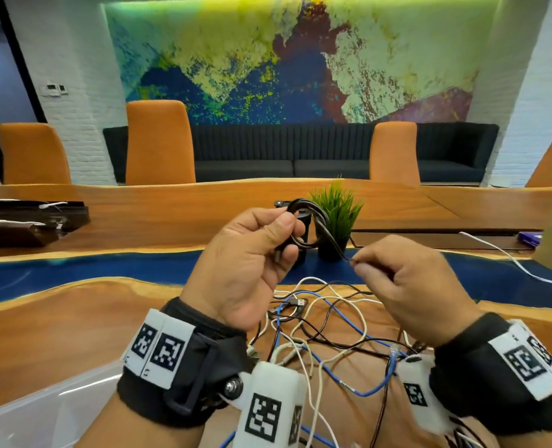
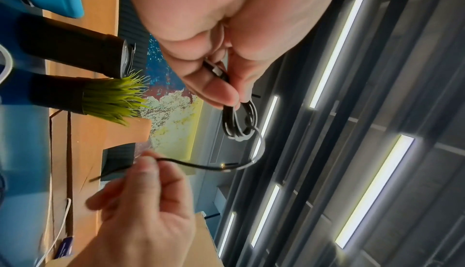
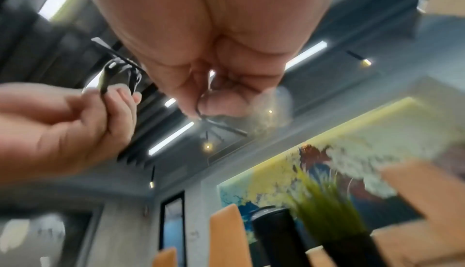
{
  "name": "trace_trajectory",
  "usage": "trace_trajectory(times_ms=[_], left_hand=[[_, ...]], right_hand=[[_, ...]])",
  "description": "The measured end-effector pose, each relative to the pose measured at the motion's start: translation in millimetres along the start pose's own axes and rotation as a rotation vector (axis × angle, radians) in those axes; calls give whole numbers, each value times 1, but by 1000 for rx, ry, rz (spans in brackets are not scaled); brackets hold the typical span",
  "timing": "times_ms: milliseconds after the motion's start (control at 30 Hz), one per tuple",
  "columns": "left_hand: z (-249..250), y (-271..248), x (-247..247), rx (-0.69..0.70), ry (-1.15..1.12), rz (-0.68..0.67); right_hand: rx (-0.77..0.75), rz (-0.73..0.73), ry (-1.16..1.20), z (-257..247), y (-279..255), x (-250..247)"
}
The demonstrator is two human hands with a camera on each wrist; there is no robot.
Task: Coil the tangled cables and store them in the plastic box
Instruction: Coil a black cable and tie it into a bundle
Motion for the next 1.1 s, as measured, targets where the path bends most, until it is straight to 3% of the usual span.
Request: trace_trajectory(times_ms=[67,167,267,400,567,700,800,967,1100], left_hand=[[-5,-3,5,-24,13,-39],[-13,-8,11,-22,72,-82],[-18,-11,16,7,125,-96],[-20,-11,15,57,211,-91],[-19,-8,11,60,162,-77],[-22,-10,14,28,103,-123],[-22,-11,17,61,86,-131],[-26,-13,17,149,144,-98],[-27,-14,16,308,247,-65]], right_hand=[[214,131,356,-2,3,-4],[547,199,1091,-12,5,-1],[693,112,1396,-24,5,4],[720,-37,1494,-31,3,12],[786,-109,1853,-21,2,10],[661,-383,1925,-33,-4,21],[554,-489,1827,-41,-7,22],[414,-531,1762,-44,-10,16],[525,-401,1676,-43,-8,16]])
Point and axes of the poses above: each hand's wrist, its own y-axis towards the middle knuckle, its own x-axis out of the palm, z = x × y, the point moved 2 cm from there along y, towards the middle knuckle, and after that the axes turned 3 degrees about -y, right-handed, at the moved point
